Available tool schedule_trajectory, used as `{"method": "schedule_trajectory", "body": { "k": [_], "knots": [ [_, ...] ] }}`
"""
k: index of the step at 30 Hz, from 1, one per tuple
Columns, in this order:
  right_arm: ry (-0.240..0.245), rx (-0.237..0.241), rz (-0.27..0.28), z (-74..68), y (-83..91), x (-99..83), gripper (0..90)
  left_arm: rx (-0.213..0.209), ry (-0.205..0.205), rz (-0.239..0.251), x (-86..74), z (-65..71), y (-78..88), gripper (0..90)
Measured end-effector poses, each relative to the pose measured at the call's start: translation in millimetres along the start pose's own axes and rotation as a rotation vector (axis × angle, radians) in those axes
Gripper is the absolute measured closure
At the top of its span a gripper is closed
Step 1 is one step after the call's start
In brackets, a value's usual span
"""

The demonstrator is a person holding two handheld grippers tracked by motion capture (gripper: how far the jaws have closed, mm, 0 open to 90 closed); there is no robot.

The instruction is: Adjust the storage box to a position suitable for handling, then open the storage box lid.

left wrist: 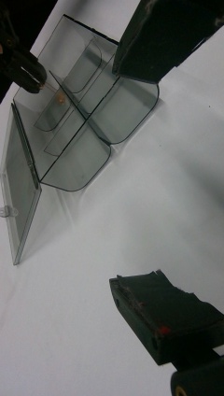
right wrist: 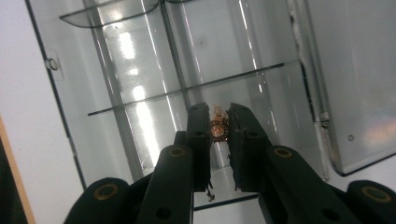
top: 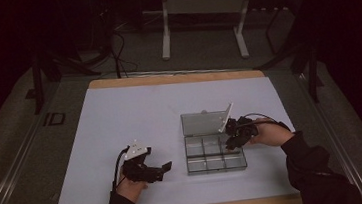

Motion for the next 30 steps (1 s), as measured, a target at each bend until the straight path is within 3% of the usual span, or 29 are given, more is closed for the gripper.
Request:
{"method": "schedule_trajectory", "body": {
  "k": [16, 30],
  "knots": [
    [-0.017, -0.011, 0.005, 0.8, 1.4, -3.6, 73.0, -0.002, 0.002, -0.002, -0.1, 0.4, -0.4, 2.4],
    [-0.034, -0.016, 0.087, -6.6, 16.2, -12.5, 62.3, 0.036, 0.011, -0.025, 0.3, -2.0, -0.3, 2.4]
  ]
}}
Point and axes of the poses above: each handheld gripper's, and its own axes: y roughly backward along the jaws, x roughly out of its top, z roughly to its right, the point moved 2 cm from there along -y, roughly forward along the jaws, and after that the axes turned 12 degrees about -y, right-handed, at the moved point
